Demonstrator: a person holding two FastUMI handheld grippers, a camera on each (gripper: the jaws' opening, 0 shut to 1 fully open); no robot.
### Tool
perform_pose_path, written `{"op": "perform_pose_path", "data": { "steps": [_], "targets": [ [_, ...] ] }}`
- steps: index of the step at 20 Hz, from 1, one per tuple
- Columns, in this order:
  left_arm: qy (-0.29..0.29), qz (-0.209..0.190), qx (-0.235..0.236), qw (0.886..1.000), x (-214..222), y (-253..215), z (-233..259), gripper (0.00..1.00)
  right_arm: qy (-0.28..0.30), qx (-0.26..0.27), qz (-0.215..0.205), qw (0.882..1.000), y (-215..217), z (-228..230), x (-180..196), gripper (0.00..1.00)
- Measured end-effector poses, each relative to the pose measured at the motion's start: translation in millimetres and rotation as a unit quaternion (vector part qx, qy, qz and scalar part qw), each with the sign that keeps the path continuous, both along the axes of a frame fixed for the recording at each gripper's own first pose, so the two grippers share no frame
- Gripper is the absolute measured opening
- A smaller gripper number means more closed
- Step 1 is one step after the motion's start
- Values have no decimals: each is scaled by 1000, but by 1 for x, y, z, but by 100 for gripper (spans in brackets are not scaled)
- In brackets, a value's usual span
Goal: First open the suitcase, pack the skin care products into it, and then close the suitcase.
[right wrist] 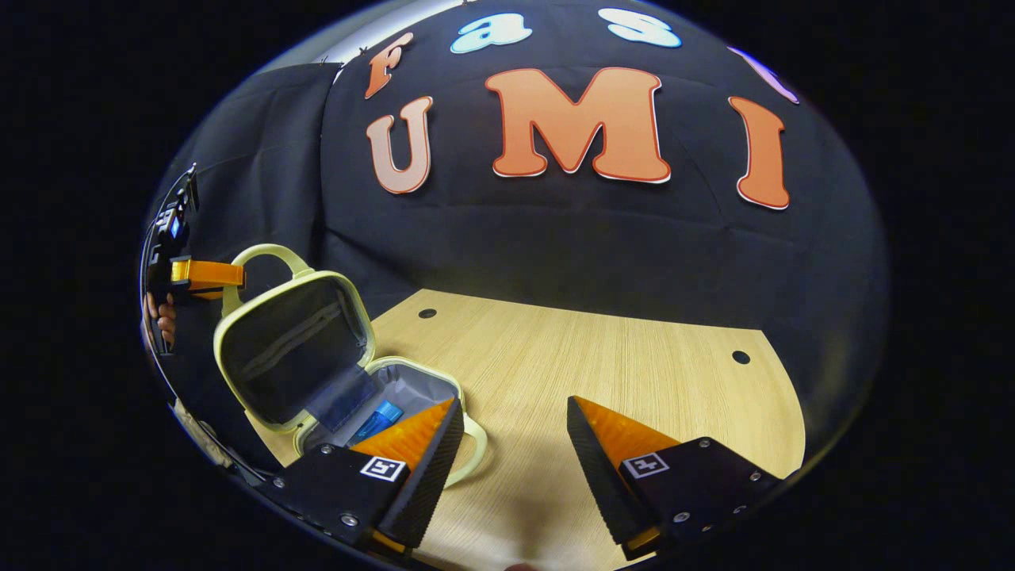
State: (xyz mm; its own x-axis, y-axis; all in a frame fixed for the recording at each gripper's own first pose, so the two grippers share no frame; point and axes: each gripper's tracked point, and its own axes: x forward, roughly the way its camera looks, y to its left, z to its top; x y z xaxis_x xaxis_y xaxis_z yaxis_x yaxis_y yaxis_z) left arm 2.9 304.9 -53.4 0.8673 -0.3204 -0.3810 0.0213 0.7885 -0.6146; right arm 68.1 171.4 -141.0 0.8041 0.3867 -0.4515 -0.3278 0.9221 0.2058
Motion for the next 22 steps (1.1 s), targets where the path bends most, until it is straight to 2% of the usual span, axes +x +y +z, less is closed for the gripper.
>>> {"op": "perform_pose_path", "data": {
  "steps": [6,16,20,22],
  "targets": [
    [9,-72,7,997,8,-97,-8,15,-5,-1,-12,1000,-23,-4,6,84],
    [66,-141,14,988,6,-185,-55,16,6,2,-28,1000,-52,-20,8,84],
    [105,-172,46,978,3,-216,-87,16,10,4,-32,999,-60,-24,8,84],
    [121,-191,88,970,-3,-227,-108,16,14,0,-37,999,-67,-27,7,84]
  ]
}}
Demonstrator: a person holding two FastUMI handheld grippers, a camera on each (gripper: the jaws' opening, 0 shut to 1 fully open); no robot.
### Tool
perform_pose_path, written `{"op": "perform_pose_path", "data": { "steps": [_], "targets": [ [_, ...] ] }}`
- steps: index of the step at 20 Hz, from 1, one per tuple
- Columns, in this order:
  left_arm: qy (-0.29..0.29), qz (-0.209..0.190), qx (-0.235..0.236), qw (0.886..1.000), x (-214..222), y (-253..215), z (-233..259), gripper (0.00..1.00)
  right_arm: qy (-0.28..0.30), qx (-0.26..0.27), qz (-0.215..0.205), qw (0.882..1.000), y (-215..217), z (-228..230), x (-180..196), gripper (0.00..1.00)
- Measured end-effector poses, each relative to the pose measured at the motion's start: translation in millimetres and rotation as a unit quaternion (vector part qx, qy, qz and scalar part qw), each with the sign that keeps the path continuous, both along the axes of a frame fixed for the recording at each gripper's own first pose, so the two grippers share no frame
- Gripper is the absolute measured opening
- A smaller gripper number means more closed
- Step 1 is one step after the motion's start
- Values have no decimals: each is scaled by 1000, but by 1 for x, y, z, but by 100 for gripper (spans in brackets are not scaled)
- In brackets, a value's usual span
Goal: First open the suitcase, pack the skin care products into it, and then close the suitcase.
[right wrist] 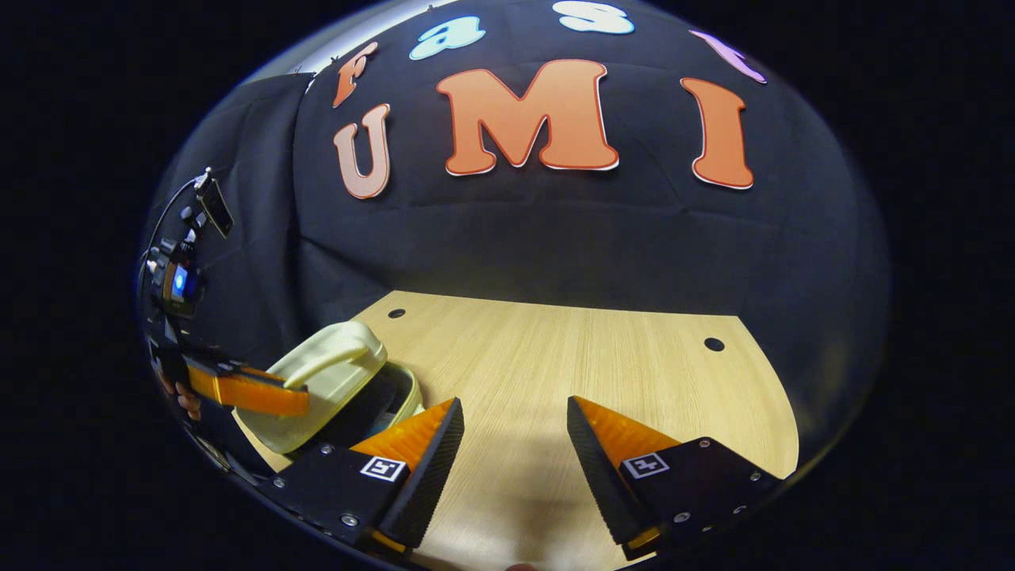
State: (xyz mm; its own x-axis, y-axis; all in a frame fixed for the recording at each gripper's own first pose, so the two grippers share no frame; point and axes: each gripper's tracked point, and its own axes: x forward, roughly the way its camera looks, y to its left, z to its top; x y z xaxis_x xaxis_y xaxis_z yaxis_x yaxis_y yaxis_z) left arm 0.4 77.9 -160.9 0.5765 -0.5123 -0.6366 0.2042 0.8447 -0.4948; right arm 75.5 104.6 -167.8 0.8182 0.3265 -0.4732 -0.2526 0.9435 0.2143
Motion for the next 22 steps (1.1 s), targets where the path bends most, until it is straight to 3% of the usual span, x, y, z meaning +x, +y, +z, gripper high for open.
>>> {"op": "perform_pose_path", "data": {
  "steps": [4,6,7,8,10,11,12,13,14,15,17,22],
  "targets": [
    [26,-41,79,996,-8,-20,-38,16,0,-4,-10,1000,-11,-3,-1,84],
    [43,-67,111,991,-19,-31,-56,25,3,-6,-13,1000,-17,-5,-2,84],
    [50,-79,118,989,-23,-35,-63,23,4,-7,-14,1000,-19,-5,-3,84],
    [57,-95,97,989,-29,-49,-63,34,4,-8,-16,1000,-22,-5,-3,84],
    [59,-111,70,990,-39,-66,-57,29,0,-11,-18,1000,-26,-3,-3,84],
    [49,-111,75,990,-37,-65,-58,39,-3,-11,-20,1000,-29,-1,-3,84],
    [39,-109,86,990,-33,-63,-59,43,-6,-11,-21,1000,-31,1,-3,84],
    [29,-105,90,990,-29,-62,-56,61,-10,-12,-25,1000,-34,3,-2,84],
    [20,-102,91,990,-26,-61,-52,58,-17,-12,-28,999,-38,8,0,84],
    [10,-96,87,991,-23,-64,-48,71,-23,-13,-33,999,-41,11,1,84],
    [-8,-73,92,993,-15,-57,-40,85,-39,-13,-38,998,-43,21,5,84],
    [-63,-9,109,992,17,-50,-13,88,-70,-26,-34,997,-43,43,12,91]
  ]
}}
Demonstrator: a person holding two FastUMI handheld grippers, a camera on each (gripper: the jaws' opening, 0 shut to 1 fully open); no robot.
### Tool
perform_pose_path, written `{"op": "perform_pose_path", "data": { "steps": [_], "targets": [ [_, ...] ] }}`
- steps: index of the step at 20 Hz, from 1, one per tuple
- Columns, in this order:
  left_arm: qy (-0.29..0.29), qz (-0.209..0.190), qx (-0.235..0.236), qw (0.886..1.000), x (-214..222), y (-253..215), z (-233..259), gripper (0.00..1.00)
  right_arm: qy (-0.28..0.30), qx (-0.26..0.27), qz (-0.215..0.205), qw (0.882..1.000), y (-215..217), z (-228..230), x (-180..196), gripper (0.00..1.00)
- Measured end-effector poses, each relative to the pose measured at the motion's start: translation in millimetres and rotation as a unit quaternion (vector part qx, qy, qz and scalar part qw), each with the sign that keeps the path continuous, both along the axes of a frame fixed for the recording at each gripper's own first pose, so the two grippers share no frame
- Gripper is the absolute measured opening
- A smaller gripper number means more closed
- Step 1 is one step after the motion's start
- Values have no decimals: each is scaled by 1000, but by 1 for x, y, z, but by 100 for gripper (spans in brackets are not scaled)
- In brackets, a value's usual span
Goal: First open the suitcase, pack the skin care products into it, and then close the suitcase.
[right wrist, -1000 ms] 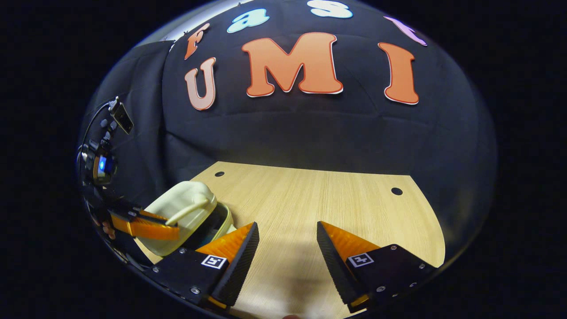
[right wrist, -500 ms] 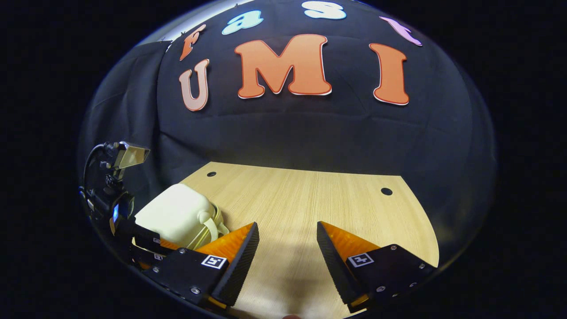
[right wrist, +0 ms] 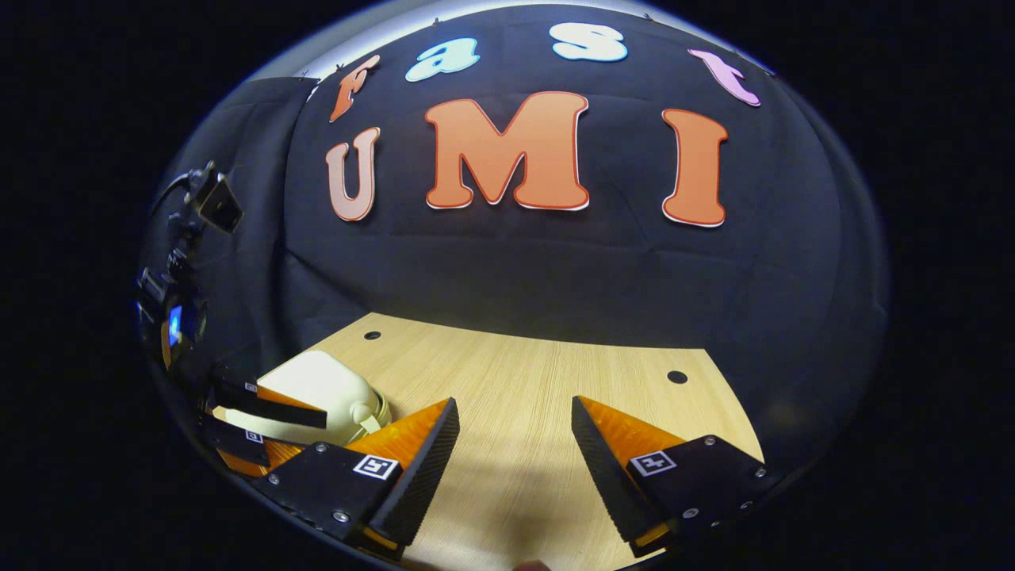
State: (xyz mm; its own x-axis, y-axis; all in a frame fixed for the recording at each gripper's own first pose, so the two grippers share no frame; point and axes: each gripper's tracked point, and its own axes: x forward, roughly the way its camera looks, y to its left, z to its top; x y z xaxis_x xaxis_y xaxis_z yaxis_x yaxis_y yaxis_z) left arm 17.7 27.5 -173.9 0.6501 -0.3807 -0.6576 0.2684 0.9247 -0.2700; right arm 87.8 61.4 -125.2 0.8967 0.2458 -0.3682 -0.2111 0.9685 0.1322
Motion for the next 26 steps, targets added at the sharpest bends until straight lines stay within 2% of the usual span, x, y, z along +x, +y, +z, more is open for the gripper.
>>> {"op": "perform_pose_path", "data": {
  "steps": [1,4,6,9,13,15,19,23,26],
  "targets": [
    [-15,9,5,1000,6,2,5,95,-10,0,1,1000,0,8,1,92],
    [-75,54,47,995,26,25,25,96,-31,-2,11,999,7,26,5,94],
    [-113,77,55,989,36,33,43,95,-45,-2,14,999,9,36,6,94],
    [-178,111,56,976,47,36,61,95,-77,-3,16,997,13,55,8,94],
    [-246,130,72,958,52,40,82,98,-119,-14,15,993,15,72,7,94],
    [-252,140,89,953,54,42,83,96,-123,-17,15,992,15,71,7,94],
    [-244,148,107,952,53,49,75,96,-127,-12,11,992,14,72,6,95],
    [-243,162,105,950,54,54,72,95,-129,-14,8,991,11,70,4,95],
    [-257,167,119,944,54,58,73,95,-132,-12,9,991,11,71,1,95]
  ]
}}
